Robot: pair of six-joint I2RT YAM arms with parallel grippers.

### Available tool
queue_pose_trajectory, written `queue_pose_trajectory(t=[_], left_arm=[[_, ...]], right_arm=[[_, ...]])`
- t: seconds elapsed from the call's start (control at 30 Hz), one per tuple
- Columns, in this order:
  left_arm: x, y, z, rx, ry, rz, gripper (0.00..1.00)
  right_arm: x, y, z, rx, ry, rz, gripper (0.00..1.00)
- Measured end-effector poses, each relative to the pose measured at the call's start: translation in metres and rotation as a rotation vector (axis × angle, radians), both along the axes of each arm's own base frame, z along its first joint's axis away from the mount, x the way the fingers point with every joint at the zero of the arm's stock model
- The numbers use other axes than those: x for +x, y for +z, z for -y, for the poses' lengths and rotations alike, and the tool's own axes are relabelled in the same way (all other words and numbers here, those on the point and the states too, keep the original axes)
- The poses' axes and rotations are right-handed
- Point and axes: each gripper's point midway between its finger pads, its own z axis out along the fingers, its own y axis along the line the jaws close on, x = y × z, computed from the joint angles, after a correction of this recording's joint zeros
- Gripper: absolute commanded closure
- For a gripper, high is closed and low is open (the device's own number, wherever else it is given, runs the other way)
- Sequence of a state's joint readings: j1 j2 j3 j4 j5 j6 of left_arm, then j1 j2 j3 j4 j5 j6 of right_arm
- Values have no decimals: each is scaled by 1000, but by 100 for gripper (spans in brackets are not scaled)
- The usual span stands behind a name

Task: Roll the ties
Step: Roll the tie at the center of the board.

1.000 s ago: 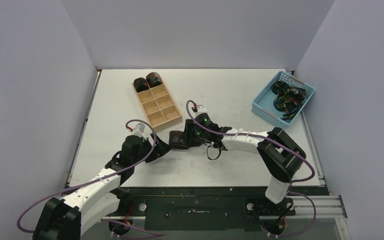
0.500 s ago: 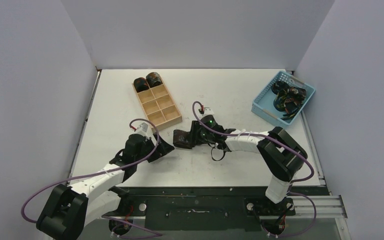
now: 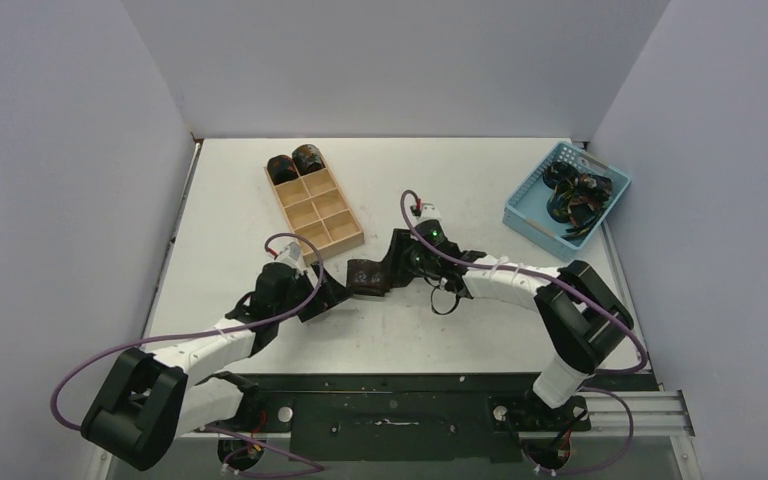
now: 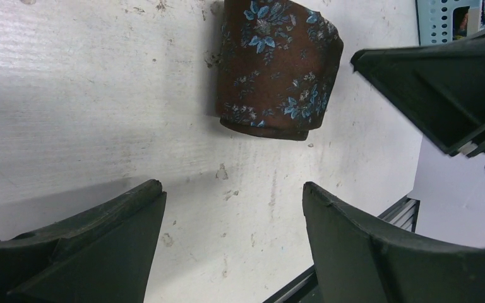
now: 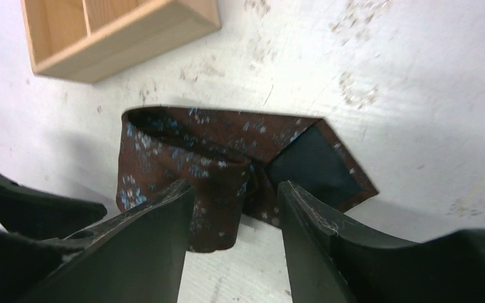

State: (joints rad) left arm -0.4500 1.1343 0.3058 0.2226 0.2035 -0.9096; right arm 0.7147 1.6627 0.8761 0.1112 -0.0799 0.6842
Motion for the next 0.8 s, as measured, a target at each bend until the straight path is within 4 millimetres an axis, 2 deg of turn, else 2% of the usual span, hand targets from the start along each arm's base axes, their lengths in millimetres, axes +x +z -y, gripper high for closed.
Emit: queue_pose_trajectory(t=[0.17,0.23,0.33,0.53,0.63,0.8], left_arm=[[0,3,2,-13,-3,7,25],[-1,5,1,-19,-3,14,26],[-6,4,-1,-26,-1,19,26],[-14,-1,-4,-29,1,13,30],[-18,-4,-3,2,-22,18,31],[-28,-1,12,66,-108,44,31]], right_arm=[[27,9,17,-6,-85,31,60],[35,5,23,-18,-113,31,65],[41,-13,32,-56,-144,5,71],[26,-42,41,-114,-144,-41,80],[19,-43,43,-115,-146,-24,81],[-6,-45,50,-117,-134,-4,82]])
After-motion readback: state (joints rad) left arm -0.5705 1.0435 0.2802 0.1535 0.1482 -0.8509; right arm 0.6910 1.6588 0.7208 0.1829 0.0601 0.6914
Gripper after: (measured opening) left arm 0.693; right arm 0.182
